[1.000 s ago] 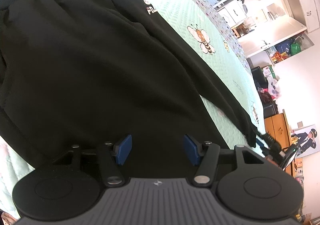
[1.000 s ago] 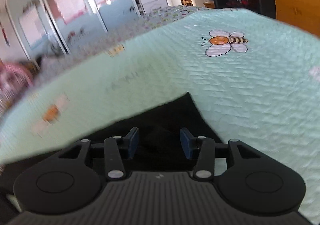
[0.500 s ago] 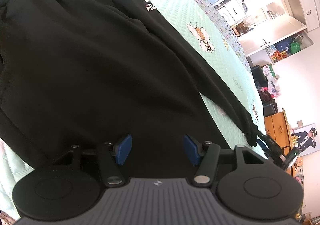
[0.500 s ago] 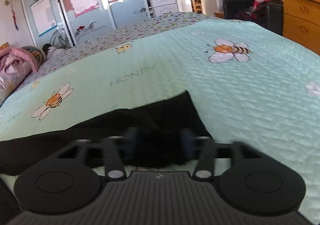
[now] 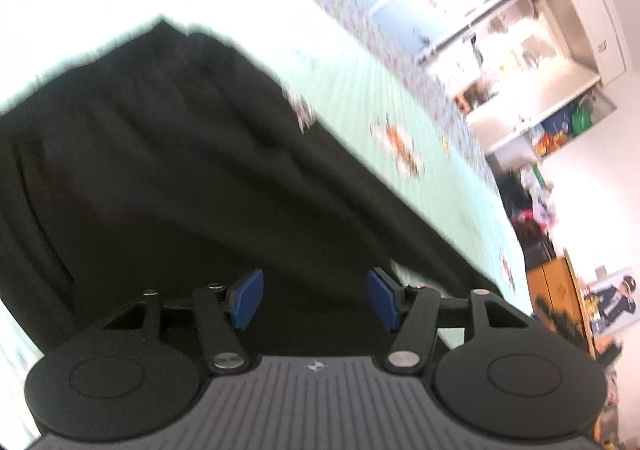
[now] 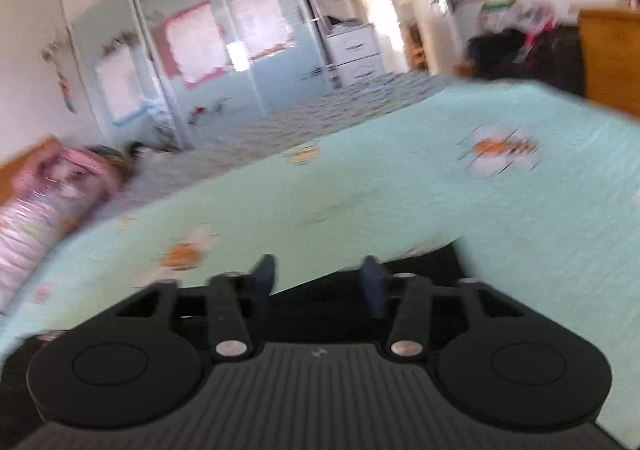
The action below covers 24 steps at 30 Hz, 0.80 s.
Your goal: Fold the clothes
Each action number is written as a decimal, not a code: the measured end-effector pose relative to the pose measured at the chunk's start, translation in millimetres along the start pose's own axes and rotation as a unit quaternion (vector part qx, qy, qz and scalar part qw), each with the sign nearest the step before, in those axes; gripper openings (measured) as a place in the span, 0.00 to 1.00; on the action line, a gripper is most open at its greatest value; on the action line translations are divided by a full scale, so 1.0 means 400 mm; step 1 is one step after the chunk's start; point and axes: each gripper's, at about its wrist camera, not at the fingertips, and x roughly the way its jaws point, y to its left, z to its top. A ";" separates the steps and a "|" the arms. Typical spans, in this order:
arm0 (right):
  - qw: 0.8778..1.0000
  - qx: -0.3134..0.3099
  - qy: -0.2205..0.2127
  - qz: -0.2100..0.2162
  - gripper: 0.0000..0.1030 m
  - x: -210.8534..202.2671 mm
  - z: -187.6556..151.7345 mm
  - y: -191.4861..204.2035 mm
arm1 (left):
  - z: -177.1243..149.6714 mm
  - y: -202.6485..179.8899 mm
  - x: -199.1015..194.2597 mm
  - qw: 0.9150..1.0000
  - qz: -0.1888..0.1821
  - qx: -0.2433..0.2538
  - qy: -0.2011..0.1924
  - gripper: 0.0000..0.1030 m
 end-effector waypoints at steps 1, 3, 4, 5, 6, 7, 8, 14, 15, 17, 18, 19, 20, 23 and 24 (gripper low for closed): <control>1.000 0.010 0.018 0.021 0.52 -0.003 -0.029 0.024 | 0.024 0.006 -0.013 1.000 0.005 0.003 -0.011 0.60; 0.997 0.023 0.050 0.053 0.52 -0.008 -0.091 0.069 | 0.087 0.020 -0.035 0.999 0.019 0.016 -0.029 0.61; 0.995 0.029 0.066 0.063 0.52 -0.010 -0.128 0.091 | 0.119 0.027 -0.040 0.999 0.029 0.025 -0.035 0.62; 0.993 0.035 0.082 0.073 0.52 -0.011 -0.166 0.114 | 0.153 0.037 -0.043 0.998 0.039 0.033 -0.041 0.63; 0.991 0.041 0.096 0.083 0.52 -0.013 -0.201 0.134 | 0.187 0.047 -0.046 0.997 0.050 0.042 -0.048 0.64; 0.989 0.048 0.107 0.090 0.52 -0.015 -0.232 0.148 | 0.220 0.062 -0.043 0.996 0.058 0.044 -0.050 0.64; 0.987 0.053 0.116 0.096 0.52 -0.017 -0.265 0.163 | 0.253 0.083 -0.033 0.996 0.063 0.039 -0.048 0.64; 0.989 0.032 0.121 0.084 0.53 -0.024 -0.365 0.207 | 0.411 0.230 0.081 0.997 0.066 -0.040 -0.003 0.64; 0.989 0.027 0.119 0.084 0.54 -0.023 -0.366 0.208 | 0.426 0.255 0.106 0.996 0.060 -0.060 0.007 0.64; 0.989 0.025 0.118 0.085 0.54 -0.021 -0.364 0.205 | 0.445 0.301 0.154 0.993 0.038 -0.106 0.022 0.64; 0.989 0.025 0.117 0.086 0.54 -0.021 -0.364 0.204 | 0.451 0.313 0.171 0.992 0.032 -0.118 0.027 0.64; 0.989 0.024 0.115 0.086 0.54 -0.022 -0.364 0.204 | 0.462 0.320 0.185 0.991 0.022 -0.125 0.033 0.64; 0.990 0.020 0.113 0.085 0.54 -0.023 -0.366 0.206 | 0.473 0.327 0.201 0.991 0.009 -0.128 0.040 0.64; 0.991 0.001 0.108 0.078 0.55 -0.023 -0.369 0.219 | 0.488 0.330 0.249 0.989 -0.027 -0.129 0.062 0.64; 0.991 -0.005 0.107 0.076 0.57 -0.023 -0.371 0.223 | 0.492 0.331 0.262 0.989 -0.032 -0.128 0.066 0.64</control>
